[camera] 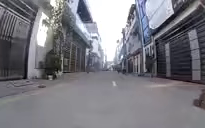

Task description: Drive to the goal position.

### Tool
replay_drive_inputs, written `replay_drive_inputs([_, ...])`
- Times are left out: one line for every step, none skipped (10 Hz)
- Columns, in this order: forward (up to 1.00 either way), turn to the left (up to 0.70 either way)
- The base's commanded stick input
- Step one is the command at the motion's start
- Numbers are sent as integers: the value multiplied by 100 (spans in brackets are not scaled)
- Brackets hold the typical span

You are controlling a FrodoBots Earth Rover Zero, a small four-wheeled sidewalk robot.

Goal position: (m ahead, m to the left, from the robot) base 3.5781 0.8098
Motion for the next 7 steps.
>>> replay_drive_inputs([100,-27])
replay_drive_inputs([100,-27])
replay_drive_inputs([100,-27])
replay_drive_inputs([100,-27])
replay_drive_inputs([100,-27])
replay_drive_inputs([100,-27])
replay_drive_inputs([100,-27])
